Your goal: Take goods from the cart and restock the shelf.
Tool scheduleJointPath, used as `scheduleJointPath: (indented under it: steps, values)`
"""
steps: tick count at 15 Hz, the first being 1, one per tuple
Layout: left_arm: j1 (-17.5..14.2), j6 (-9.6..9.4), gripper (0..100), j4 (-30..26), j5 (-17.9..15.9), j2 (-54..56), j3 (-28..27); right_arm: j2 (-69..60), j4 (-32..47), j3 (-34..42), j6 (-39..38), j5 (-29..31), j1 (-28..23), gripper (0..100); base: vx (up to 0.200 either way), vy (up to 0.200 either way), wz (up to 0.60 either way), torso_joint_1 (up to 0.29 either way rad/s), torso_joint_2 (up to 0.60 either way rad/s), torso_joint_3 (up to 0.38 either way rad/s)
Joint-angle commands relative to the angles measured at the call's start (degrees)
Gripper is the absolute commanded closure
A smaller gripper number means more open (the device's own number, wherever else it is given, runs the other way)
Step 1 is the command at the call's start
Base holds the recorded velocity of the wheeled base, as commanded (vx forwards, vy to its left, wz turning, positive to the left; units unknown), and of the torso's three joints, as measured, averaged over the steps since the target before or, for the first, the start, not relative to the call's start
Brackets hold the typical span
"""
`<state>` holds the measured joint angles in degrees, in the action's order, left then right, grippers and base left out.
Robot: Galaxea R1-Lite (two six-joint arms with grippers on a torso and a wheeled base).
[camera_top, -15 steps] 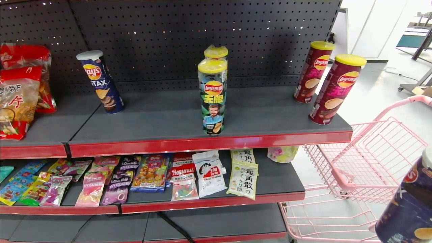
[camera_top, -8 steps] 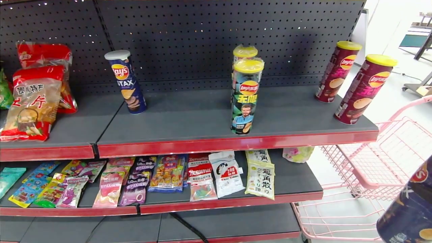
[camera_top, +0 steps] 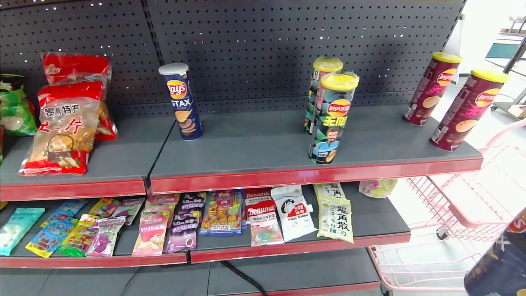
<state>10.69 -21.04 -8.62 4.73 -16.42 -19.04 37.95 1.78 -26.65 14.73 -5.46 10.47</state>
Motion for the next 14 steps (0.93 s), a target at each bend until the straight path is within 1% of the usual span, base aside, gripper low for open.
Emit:
scheduleJointPath:
  steps: [1,2,6,14]
  values:
    - [0.03,0.04,0,-0.08,0.10,-0.01,0.06,-0.07,-0.29,-0.07,0.04,-0.08,-0.01,100,0.200,0.000,0.00,-0.017,0.00,0.007]
    - [0.03,0.04,0,-0.08,0.10,0.07,0.06,-0.16,-0.29,-0.07,0.04,-0.08,-0.01,100,0.200,0.000,0.00,-0.007,-0.02,0.002]
    - [0.03,-0.05,0,-0.08,0.10,0.42,0.15,-0.16,-0.29,-0.42,0.04,-0.08,-0.01,100,0.000,0.000,0.00,0.000,0.00,0.000]
    - [0.03,-0.05,0,-0.08,0.02,0.34,0.23,-0.07,-0.37,-0.69,-0.05,-0.16,-0.01,100,0.000,0.200,0.00,-0.001,0.00,0.002]
